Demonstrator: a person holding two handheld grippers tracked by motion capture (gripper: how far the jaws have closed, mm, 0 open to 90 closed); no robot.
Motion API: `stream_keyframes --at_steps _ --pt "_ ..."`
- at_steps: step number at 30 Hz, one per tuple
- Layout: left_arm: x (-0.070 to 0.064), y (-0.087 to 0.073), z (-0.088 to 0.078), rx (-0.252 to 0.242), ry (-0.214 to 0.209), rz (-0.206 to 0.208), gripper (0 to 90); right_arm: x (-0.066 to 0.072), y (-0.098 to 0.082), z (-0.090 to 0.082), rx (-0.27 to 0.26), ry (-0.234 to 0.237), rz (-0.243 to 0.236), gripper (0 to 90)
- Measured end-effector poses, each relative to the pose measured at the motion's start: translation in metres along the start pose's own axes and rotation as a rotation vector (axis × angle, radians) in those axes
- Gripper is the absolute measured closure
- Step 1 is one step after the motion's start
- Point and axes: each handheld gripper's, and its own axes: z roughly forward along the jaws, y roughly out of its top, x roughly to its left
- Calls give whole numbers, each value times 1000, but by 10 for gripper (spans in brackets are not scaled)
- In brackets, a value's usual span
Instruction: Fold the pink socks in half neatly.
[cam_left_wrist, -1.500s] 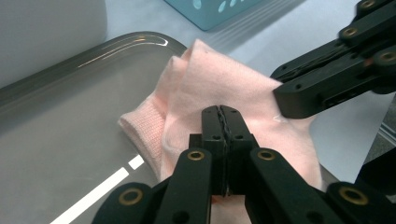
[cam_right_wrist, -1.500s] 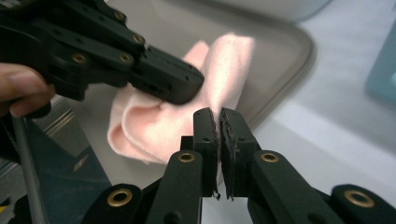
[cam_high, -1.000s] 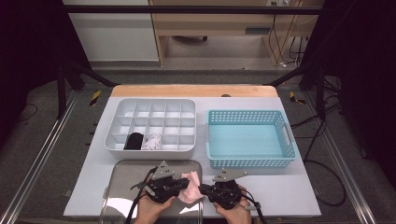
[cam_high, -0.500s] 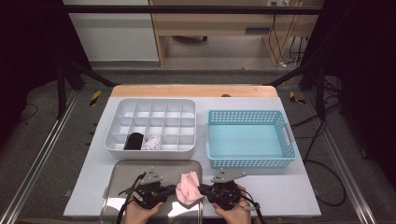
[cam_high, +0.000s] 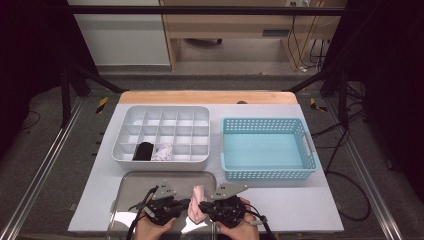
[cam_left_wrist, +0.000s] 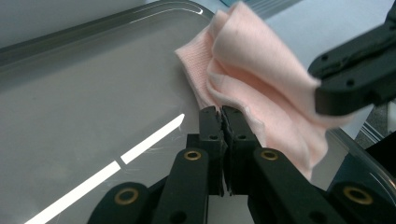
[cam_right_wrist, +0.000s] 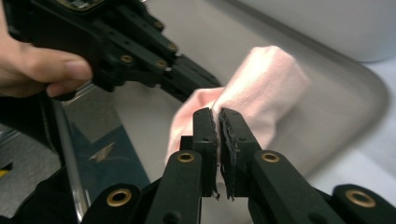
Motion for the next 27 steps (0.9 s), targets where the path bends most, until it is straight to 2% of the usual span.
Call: stream_keyframes --at_steps 3,7,11,14,16,19,21,24,27 --pt "1 0 1 4 3 -2 862 2 1 7 19 15 -20 845" --pt "4 2 -1 -9 1 -10 842 3 -1 12 28 23 -20 839" --pt "11 12 -12 -72 10 -32 785 2 -2 14 33 28 -15 838" --pt "13 24 -23 -138 6 -29 728 3 -3 15 33 30 -20 837" --pt "10 31 -25 -157 4 -9 671 3 -3 15 32 35 -16 837" --pt "7 38 -17 -134 11 15 596 3 -4 17 30 36 -23 834" --pt "6 38 -10 -108 11 9 569 4 -3 16 35 34 -27 832" --pt "7 32 -1 -61 8 9 549 5 -4 15 39 33 -29 828" --pt "8 26 -2 -54 6 -1 546 3 -3 14 44 41 -36 822"
